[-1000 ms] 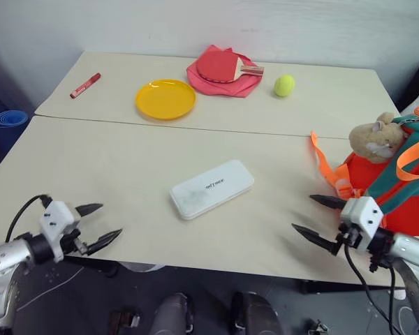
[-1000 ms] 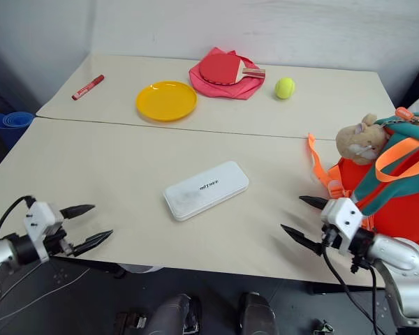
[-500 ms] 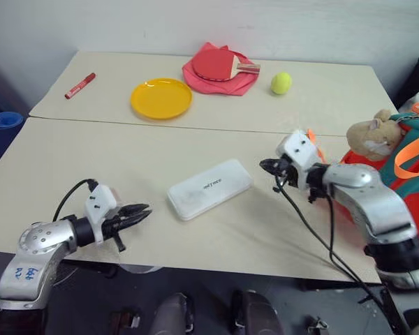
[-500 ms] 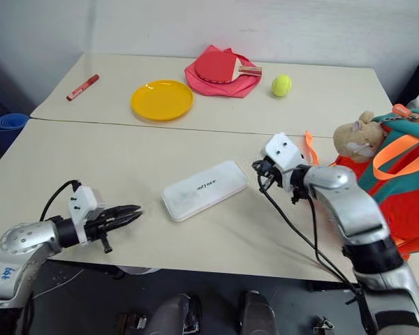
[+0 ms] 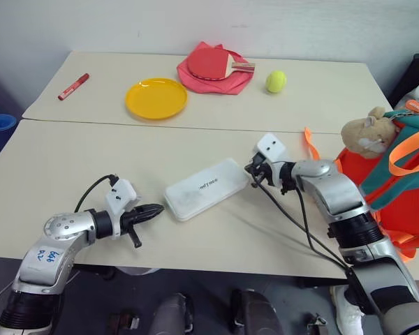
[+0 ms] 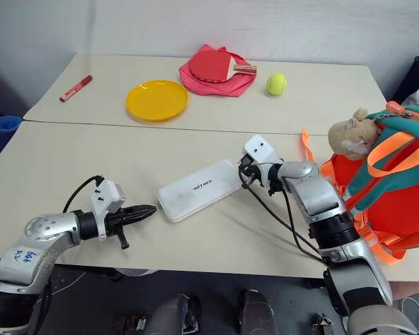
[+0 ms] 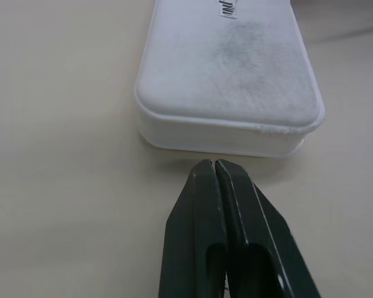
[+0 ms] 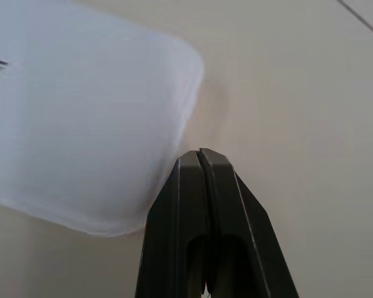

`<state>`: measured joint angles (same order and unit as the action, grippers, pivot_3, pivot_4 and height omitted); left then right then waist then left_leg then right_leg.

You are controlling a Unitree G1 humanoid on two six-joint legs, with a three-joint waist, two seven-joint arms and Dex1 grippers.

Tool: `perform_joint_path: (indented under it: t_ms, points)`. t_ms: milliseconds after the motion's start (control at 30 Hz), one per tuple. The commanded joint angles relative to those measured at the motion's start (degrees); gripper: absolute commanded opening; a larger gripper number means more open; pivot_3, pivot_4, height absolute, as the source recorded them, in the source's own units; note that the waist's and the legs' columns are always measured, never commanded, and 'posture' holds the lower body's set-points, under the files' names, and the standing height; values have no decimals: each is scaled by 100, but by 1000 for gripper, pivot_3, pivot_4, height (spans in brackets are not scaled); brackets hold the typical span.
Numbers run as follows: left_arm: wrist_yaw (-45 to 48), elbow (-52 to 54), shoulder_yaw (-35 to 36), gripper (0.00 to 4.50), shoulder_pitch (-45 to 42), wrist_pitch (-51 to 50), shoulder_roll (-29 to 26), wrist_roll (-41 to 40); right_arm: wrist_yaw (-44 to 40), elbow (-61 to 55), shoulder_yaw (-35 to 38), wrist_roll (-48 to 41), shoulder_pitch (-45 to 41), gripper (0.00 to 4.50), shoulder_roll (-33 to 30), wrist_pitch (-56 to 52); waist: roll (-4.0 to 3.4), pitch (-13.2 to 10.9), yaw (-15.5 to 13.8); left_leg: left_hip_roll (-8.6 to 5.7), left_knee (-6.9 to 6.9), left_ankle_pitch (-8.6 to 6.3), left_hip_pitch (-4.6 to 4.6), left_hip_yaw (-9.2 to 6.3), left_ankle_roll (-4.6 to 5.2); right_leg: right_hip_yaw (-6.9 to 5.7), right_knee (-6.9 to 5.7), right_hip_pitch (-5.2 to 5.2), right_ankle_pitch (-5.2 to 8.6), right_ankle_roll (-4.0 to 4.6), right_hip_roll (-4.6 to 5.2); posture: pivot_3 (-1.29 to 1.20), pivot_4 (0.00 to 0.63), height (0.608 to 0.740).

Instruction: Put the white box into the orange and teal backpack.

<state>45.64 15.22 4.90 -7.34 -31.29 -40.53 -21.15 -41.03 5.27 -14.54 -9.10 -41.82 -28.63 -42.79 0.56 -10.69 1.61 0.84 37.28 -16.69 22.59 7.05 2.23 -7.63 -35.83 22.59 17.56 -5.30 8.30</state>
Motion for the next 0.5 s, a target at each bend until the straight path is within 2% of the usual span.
perform_joint_path:
  t_ms: [33, 500]
  points:
    - [-10, 9, 65, 59, -166, 19, 96, -132, -248, -494, 161, -218, 117, 0, -57, -102, 0, 0, -2, 0, 0, 0, 0, 0, 0, 0, 0, 0, 0, 0, 1, 0, 150, 740]
    - [281, -377, -229, 59, -428, 324, 298, 21, -648, -2660, 395, -899, 1366, 0, -740, -1328, 0, 0, -33, -2, -1, -1, 1, -3, 0, -1, 3, -1, 0, 0, 5, 0, 150, 740]
